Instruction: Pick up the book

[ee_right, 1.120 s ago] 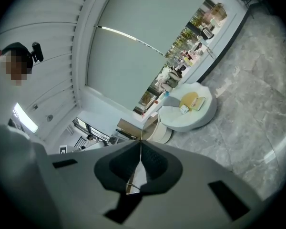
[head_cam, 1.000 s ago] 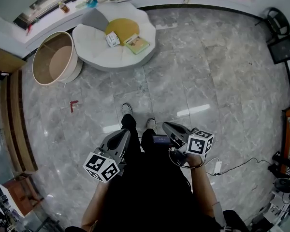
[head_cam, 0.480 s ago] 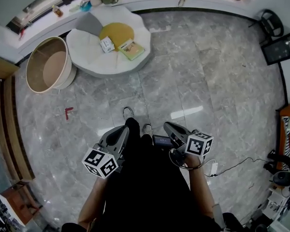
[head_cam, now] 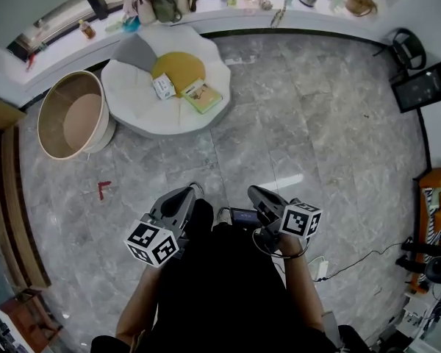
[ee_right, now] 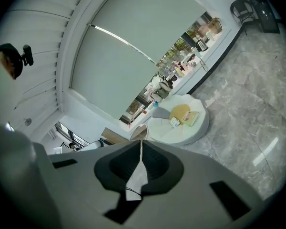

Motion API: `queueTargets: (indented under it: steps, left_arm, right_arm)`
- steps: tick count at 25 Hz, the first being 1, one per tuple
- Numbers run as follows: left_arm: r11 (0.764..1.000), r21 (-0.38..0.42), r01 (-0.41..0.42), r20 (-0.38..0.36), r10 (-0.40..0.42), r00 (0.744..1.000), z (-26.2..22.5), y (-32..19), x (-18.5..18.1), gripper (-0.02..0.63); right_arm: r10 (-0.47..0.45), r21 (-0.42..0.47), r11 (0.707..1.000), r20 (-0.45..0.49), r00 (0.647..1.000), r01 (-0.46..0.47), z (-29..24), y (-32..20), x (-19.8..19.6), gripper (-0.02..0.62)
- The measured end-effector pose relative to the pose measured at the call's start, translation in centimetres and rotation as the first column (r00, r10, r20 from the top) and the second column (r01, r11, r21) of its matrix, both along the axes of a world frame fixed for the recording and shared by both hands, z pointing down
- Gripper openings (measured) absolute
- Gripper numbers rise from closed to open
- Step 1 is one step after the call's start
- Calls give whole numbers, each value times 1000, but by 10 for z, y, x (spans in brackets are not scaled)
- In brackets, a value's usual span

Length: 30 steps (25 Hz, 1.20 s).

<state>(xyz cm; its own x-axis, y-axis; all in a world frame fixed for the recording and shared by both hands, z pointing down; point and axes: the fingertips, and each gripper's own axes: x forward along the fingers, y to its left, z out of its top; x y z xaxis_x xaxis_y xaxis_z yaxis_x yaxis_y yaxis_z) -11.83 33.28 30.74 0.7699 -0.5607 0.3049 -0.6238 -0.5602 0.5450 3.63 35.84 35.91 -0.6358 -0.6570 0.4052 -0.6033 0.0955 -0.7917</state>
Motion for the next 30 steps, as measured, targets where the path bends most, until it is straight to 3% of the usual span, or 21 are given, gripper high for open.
queueTargets:
  steps: [14, 21, 30]
  left_arm:
    - [999, 9, -39, -7, 39, 999, 5, -77, -41, 14]
    - [998, 13, -56, -14, 57, 998, 7, -90, -55, 14]
    - [1000, -7, -11, -48, 11, 999, 7, -92, -63, 14]
  right_arm:
    - [53, -28, 998, -8, 999, -53, 7, -70, -42, 18]
    - [73, -58, 995, -32, 997, -75, 10, -79, -51, 18]
    - [46, -73, 996, -59, 997, -50, 8, -90, -49, 18]
